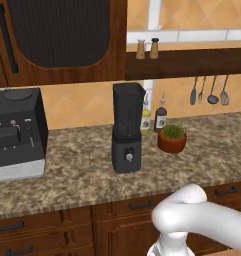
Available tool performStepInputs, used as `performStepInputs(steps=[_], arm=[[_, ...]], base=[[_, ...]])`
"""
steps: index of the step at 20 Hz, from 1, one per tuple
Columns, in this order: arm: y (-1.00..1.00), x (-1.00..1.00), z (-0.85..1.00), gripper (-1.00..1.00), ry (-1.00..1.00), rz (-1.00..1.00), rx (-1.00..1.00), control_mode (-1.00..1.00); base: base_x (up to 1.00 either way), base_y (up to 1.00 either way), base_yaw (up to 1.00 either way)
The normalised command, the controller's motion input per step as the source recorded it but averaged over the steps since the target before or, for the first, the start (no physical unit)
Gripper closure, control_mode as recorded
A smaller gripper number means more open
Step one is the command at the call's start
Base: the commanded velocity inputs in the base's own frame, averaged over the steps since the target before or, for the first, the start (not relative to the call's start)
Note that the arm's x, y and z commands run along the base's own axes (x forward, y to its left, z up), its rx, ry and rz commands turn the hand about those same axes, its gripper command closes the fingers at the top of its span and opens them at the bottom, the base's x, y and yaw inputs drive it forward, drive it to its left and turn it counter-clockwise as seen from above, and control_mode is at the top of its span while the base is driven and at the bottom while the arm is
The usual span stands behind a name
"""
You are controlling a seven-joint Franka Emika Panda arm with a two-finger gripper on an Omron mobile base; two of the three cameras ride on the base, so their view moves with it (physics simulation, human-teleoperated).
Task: Close the lid blender by securely placing the lid on top.
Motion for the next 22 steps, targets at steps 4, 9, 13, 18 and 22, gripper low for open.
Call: performStepInputs(steps=[4,9,13,18,22], arm=[[1.00,-0.09,0.62,1.00,-0.14,0.00,0.00,-1.00],[1.00,-0.01,0.57,1.00,-0.13,0.00,0.00,-1.00],[1.00,0.00,0.63,1.00,-0.12,0.00,0.00,-1.00],[1.00,0.00,0.66,1.00,-0.10,0.00,0.00,-1.00],[1.00,0.00,0.52,1.00,-0.07,0.00,0.00,-1.00]], base=[[0.00,0.00,0.00],[0.00,0.00,0.00],[0.00,0.00,0.00],[0.00,0.00,0.00],[0.00,0.00,0.00]])
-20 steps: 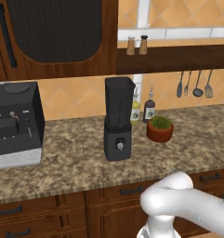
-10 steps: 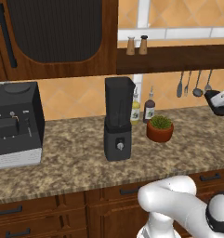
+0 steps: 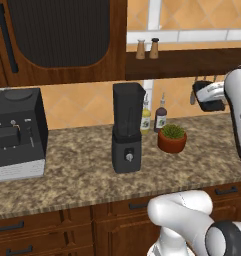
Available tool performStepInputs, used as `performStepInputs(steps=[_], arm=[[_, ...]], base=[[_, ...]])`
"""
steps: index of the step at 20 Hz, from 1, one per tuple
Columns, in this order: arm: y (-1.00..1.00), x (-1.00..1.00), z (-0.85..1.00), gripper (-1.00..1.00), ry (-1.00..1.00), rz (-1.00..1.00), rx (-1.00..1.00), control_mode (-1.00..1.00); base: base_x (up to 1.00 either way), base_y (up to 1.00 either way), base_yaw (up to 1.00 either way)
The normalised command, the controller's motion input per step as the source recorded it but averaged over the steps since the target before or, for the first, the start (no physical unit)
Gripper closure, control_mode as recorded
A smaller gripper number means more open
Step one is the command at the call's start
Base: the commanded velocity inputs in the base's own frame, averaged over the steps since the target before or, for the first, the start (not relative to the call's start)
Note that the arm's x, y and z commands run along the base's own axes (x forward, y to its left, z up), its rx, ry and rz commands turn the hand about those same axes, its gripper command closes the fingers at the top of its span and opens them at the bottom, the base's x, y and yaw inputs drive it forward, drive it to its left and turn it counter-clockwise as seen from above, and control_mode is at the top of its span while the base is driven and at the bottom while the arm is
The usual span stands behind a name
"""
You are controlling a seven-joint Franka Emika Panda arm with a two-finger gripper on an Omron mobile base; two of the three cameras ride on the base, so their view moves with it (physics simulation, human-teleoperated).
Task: Close the lid blender by securely placing the lid on top.
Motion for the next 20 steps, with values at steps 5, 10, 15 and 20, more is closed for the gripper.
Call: performStepInputs(steps=[5,10,15,20], arm=[[1.00,0.00,0.29,1.00,0.00,0.00,0.00,-1.00],[1.00,0.00,0.12,1.00,0.00,0.00,-0.01,-1.00],[1.00,0.01,0.01,1.00,0.00,0.01,-0.06,-1.00],[0.65,0.23,0.00,1.00,0.01,0.00,-0.06,-1.00]], base=[[0.00,0.00,0.00],[0.00,0.00,0.00],[0.00,0.00,0.00],[0.00,0.00,0.00]])
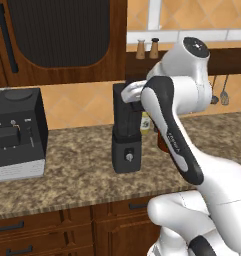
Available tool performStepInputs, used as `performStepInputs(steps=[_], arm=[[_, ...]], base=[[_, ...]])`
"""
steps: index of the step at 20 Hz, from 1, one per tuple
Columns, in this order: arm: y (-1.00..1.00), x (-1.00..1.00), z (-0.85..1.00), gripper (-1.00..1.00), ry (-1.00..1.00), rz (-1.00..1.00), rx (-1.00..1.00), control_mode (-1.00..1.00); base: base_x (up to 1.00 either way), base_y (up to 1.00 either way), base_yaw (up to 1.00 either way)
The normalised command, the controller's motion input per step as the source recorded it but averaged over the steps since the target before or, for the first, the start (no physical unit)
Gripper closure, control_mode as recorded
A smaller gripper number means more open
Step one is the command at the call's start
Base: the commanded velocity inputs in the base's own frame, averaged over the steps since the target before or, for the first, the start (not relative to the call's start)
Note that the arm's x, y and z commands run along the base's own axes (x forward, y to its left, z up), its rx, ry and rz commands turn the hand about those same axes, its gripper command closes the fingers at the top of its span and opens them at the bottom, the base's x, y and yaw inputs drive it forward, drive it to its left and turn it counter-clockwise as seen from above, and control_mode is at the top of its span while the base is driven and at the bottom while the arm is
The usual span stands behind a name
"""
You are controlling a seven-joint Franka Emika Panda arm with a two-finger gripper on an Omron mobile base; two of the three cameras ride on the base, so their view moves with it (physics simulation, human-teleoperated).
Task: Close the lid blender by securely placing the lid on top.
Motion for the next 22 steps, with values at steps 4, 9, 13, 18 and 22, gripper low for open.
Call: performStepInputs(steps=[4,9,13,18,22], arm=[[0.12,0.39,0.00,1.00,0.04,-0.02,-0.03,-1.00],[0.00,0.51,0.00,1.00,0.08,-0.04,-0.03,-1.00],[0.00,0.48,0.00,1.00,0.04,-0.05,-0.04,-1.00],[0.00,0.46,0.00,1.00,0.01,-0.03,-0.03,-1.00],[-0.03,0.51,0.00,1.00,0.00,0.00,0.00,-1.00]], base=[[0.00,0.00,0.00],[0.00,0.00,0.00],[0.00,0.00,0.00],[0.00,0.00,0.00],[0.00,0.00,0.00]])
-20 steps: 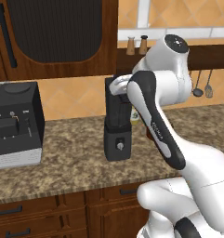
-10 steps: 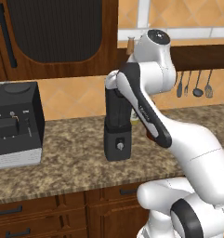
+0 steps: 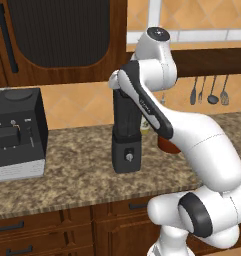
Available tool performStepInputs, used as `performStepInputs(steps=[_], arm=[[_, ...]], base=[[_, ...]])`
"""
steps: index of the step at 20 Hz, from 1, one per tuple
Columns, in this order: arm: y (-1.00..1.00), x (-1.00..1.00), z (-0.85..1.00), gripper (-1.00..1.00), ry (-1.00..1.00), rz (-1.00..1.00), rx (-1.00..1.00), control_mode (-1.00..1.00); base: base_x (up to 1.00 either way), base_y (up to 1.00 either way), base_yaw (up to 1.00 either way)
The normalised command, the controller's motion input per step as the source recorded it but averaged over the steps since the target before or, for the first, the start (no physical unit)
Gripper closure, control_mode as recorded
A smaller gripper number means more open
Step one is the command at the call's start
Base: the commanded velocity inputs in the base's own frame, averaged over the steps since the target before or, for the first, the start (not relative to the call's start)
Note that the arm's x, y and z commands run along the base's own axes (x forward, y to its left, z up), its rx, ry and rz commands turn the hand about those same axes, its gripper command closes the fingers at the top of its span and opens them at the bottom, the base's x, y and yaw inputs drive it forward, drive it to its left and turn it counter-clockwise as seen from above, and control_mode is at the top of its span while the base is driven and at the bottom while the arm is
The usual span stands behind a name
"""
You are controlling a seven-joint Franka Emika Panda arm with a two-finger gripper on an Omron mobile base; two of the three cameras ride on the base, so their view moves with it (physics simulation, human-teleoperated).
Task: Close the lid blender by securely placing the lid on top.
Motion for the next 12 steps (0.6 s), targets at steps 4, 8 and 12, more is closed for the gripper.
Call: performStepInputs(steps=[4,8,12], arm=[[-0.03,0.44,-0.01,1.00,0.00,0.00,0.00,-1.00],[0.00,0.43,-0.05,1.00,0.00,0.00,-0.01,-1.00],[0.00,0.35,-0.08,1.00,0.00,-0.02,-0.04,-1.00]], base=[[0.00,0.00,0.00],[0.00,0.00,0.00],[0.00,0.00,0.00]])
